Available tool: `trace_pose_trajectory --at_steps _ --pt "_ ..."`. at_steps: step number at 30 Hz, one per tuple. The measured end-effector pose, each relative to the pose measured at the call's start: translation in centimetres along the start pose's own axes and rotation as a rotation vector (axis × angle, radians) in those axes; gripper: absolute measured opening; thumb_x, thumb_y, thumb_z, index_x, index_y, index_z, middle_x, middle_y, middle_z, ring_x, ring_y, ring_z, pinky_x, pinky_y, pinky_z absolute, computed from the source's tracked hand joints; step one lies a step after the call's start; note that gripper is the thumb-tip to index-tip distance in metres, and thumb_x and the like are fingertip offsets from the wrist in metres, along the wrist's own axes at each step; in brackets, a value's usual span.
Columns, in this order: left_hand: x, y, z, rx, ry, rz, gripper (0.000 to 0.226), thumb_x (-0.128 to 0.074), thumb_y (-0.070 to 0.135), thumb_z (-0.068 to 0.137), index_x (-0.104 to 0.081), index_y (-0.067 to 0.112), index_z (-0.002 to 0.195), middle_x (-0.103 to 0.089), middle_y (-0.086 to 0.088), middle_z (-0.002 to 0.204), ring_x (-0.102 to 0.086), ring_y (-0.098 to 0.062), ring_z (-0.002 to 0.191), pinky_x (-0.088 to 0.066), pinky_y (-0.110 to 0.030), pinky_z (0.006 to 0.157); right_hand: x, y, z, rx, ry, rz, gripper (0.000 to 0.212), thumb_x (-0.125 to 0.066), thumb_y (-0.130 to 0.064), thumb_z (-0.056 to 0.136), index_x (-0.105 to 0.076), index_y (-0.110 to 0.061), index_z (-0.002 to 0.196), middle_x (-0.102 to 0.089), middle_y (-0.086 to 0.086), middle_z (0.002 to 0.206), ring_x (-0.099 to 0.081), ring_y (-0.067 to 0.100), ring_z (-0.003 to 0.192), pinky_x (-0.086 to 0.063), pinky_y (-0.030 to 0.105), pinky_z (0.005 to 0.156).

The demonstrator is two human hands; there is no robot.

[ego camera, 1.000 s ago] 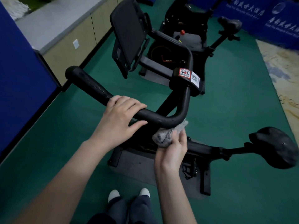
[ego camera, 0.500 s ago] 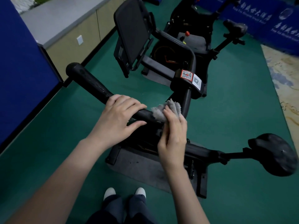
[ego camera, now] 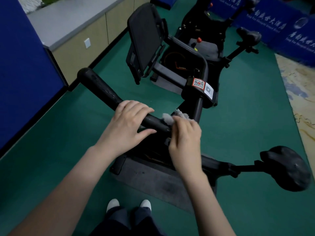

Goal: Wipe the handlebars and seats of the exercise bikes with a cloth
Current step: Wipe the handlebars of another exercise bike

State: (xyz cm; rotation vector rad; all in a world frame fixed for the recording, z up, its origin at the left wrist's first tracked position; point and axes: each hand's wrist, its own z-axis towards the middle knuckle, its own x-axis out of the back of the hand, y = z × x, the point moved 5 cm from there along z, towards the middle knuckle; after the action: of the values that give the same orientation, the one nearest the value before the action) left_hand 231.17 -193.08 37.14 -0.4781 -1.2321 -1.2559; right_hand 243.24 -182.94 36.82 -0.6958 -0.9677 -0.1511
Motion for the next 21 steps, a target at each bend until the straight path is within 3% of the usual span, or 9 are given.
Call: trace_pose_trajectory --at_steps 4,10,14,18,21 --pt "0.6 -0.1 -0.1 0.004 0.035 0.061 0.051 -0.061 0.051 0.077 -0.063 0.013 0.11 -0.061 0.0 0.106 -0.055 -0.022 0.108 -0.017 -0.036 0.111 0.7 0.9 2.7 -0.057 -0.189 -0.144 0.017 -0.047 -0.005 0.093 -0.063 -0.003 0.098 -0.066 0.016 0.092 -0.051 0.036 0.092 -0.038 0.041 0.09" --pt "1.9 -1.2 -0.4 0.024 0.046 0.113 0.057 -0.066 0.051 0.074 -0.062 0.013 0.116 -0.06 -0.002 0.112 -0.052 -0.023 0.117 -0.013 -0.04 0.115 -0.9 -3.5 4.7 -0.098 -0.338 0.057 0.025 -0.044 -0.007 0.091 -0.055 -0.012 0.112 -0.064 0.016 0.077 -0.059 0.041 0.081 -0.047 0.044 0.075" --pt "2.2 -1.4 -0.4 0.024 0.034 0.128 0.057 -0.074 0.046 0.071 -0.063 0.01 0.114 -0.061 -0.003 0.108 -0.053 -0.025 0.117 -0.012 -0.04 0.115 -1.2 -3.4 5.3 -0.122 -0.414 0.062 0.018 -0.047 -0.016 0.094 -0.062 -0.013 0.103 -0.068 0.015 0.092 -0.06 0.037 0.09 -0.048 0.04 0.079" --pt "2.2 -1.7 -0.5 0.017 0.026 0.125 0.056 -0.075 0.044 0.071 -0.063 0.011 0.115 -0.06 -0.001 0.105 -0.054 -0.022 0.114 -0.009 -0.038 0.117 0.1 -1.5 3.9 -0.083 -0.381 0.009 0.025 -0.046 -0.021 0.097 -0.066 -0.008 0.088 -0.068 0.012 0.087 -0.058 0.034 0.086 -0.045 0.042 0.08" --pt "2.2 -1.9 -0.5 0.01 0.031 0.112 0.054 -0.074 0.043 0.072 -0.063 0.013 0.115 -0.059 0.001 0.104 -0.054 -0.02 0.111 -0.01 -0.038 0.117 -0.8 -2.2 3.1 -0.053 -0.301 0.041 0.025 -0.045 -0.01 0.097 -0.067 -0.008 0.108 -0.068 0.012 0.108 -0.054 0.033 0.099 -0.038 0.035 0.092"
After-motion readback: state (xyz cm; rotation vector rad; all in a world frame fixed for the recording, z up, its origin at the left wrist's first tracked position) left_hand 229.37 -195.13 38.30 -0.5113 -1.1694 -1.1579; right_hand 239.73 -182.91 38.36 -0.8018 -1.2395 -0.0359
